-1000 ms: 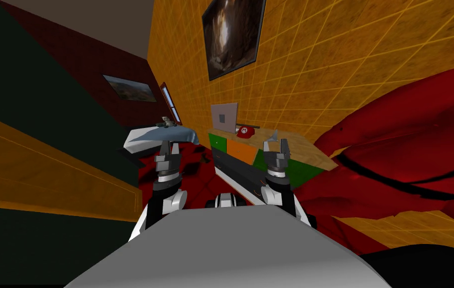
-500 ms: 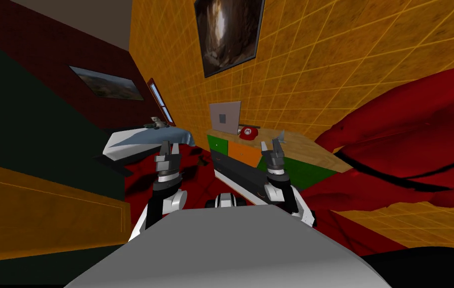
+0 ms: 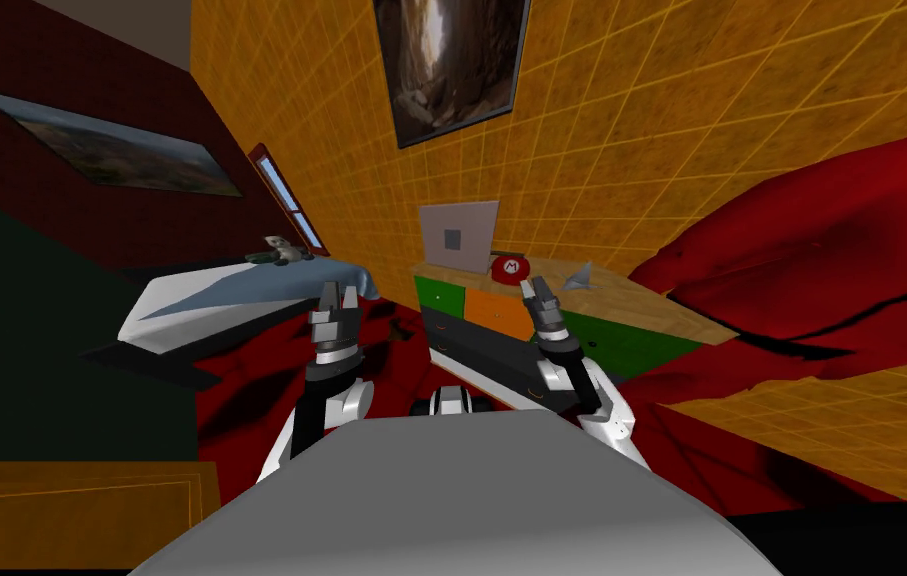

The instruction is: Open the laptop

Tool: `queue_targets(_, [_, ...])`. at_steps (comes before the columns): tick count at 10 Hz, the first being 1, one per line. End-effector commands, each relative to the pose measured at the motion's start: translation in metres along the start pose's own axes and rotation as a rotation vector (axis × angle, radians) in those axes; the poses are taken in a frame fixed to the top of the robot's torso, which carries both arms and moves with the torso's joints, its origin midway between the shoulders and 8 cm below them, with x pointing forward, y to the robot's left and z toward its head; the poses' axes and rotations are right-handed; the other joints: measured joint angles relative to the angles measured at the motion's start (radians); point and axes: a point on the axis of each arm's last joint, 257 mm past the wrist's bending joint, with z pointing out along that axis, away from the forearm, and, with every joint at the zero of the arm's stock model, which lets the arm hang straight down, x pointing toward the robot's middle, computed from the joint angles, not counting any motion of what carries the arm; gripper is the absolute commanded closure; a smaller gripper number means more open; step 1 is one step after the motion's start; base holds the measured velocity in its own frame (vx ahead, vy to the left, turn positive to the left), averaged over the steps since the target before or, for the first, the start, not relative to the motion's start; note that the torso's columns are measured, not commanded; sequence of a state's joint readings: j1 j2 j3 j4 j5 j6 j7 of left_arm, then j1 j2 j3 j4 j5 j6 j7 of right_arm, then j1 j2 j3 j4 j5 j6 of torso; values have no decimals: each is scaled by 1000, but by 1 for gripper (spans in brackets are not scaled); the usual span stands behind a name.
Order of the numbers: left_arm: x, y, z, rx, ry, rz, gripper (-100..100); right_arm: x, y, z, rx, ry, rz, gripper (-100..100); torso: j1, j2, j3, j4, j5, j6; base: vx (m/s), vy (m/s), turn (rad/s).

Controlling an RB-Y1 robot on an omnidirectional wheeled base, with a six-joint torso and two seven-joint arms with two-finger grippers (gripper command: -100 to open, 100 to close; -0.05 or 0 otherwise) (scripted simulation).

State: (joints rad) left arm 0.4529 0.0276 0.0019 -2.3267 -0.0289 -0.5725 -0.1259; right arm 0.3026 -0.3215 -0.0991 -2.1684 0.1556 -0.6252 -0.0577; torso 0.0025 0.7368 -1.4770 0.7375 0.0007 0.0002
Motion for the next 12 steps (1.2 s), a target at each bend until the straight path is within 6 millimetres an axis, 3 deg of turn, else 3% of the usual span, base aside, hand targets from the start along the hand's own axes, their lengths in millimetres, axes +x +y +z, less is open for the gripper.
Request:
queue_targets(1, [0,0,0,0,0,0,0,-2,-11,5,1,58,-95,-100,0,2,2,1,0,-1,95,215,-65])
queue_targets(7, [0,0,0,0,0,0,0,-29,-53,24,25,198,-415,-100,-4,1,1,1,-1,0,120,266,-240])
queue_targets(8, [0,0,0,0,0,0,0,-28,-52,24,22,209,-422,-100,-2,0,0,0,-1,0,96,270,-97])
queue_targets(12, [0,0,0,0,0,0,0,-58,-83,35,64,289,-632,-100,-3,2,1,1,-1,-2,88,271,-174])
